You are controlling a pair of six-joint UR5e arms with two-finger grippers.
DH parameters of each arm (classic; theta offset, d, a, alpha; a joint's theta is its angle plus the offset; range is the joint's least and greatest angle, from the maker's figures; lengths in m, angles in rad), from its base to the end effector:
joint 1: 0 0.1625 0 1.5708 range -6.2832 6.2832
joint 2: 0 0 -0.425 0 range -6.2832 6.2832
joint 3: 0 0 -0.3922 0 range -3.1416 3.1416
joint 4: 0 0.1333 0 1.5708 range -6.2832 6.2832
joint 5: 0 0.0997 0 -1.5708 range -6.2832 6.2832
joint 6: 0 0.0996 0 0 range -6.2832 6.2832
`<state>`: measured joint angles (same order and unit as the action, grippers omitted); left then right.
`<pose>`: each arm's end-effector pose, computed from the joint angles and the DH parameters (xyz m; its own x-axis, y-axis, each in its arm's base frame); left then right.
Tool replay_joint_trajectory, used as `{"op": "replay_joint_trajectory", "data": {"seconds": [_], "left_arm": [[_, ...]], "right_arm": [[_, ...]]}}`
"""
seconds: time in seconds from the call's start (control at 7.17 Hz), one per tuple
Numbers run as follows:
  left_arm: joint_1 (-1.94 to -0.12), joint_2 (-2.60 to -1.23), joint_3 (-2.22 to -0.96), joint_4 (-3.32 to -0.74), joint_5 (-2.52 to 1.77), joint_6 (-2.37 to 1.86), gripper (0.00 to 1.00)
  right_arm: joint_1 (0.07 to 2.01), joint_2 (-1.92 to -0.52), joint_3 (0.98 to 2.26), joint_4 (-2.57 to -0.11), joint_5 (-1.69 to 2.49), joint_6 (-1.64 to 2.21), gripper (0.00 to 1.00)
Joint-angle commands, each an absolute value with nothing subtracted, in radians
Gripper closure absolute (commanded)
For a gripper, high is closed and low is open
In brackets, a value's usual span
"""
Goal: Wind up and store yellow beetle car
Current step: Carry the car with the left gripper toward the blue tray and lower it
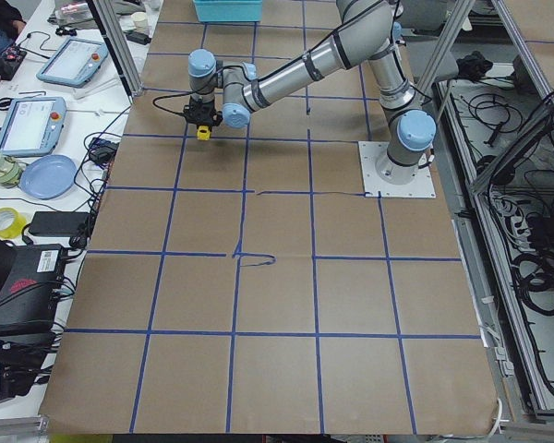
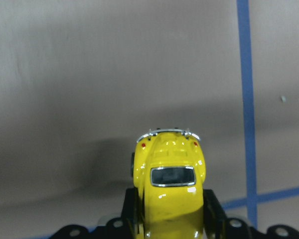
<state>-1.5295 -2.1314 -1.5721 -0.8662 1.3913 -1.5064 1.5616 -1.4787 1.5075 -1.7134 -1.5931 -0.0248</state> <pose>-0.1233 -0.6762 0.2307 -0.0225 -0.9879 0.1533 -0.9847 0.0484 0.1672 0.1261 -0.5427 0.4868 -0.9996 -0.0129 0.0250 -0.0157 0.9935 -0.1130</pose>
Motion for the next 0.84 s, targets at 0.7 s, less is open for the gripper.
{"op": "replay_joint_trajectory", "data": {"seconds": [0.7], "left_arm": [[-1.528,-2.189,-1.577,-0.89,1.364,-1.565,1.0]], "right_arm": [[1.563,-1.479,1.508,-1.712,-1.591,-0.02,0.07]]}}
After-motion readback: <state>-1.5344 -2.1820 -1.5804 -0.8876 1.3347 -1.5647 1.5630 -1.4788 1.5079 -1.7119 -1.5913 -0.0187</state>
